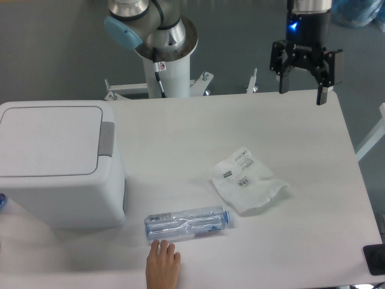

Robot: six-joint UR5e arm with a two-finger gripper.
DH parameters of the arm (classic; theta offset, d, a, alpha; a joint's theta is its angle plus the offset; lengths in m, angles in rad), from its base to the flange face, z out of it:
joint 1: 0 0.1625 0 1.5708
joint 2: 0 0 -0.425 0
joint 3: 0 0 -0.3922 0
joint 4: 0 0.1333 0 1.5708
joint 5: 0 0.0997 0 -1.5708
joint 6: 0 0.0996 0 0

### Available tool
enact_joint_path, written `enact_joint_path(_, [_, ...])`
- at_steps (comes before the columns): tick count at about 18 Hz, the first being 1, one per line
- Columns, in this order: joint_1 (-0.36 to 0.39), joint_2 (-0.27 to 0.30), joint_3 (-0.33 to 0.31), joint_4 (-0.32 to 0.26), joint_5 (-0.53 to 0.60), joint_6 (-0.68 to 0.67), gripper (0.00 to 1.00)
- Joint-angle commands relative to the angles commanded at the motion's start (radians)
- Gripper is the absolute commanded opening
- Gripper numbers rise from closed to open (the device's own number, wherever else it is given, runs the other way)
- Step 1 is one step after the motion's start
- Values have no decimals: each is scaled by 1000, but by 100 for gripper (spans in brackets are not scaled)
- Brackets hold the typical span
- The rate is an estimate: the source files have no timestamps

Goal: Open the trash can
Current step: 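Move the open gripper across the table toward the white trash can lid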

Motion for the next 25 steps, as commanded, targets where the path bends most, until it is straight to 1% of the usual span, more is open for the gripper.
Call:
enact_joint_path(2, [-2, 6, -2, -3, 5, -8, 100])
enact_joint_path(4, [-2, 9, -2, -3, 2, -49, 100])
enact_joint_path(9, [-58, 9, 5, -3, 0, -265, 100])
enact_joint_path(11, [-80, 14, 9, -2, 0, -372, 100])
enact_joint_path(15, [-147, 14, 17, 0, 0, -588, 100])
enact_joint_path(16, [-167, 14, 18, 12, -2, -654, 100])
enact_joint_path(18, [-215, 8, 17, 79, -2, -780, 100])
enact_joint_path(20, [-258, 2, 12, 126, -2, -914, 100])
enact_joint_path(22, [-287, 0, 9, 143, -2, -1001, 100])
enact_joint_path(25, [-339, 0, 3, 143, -2, -1087, 100])
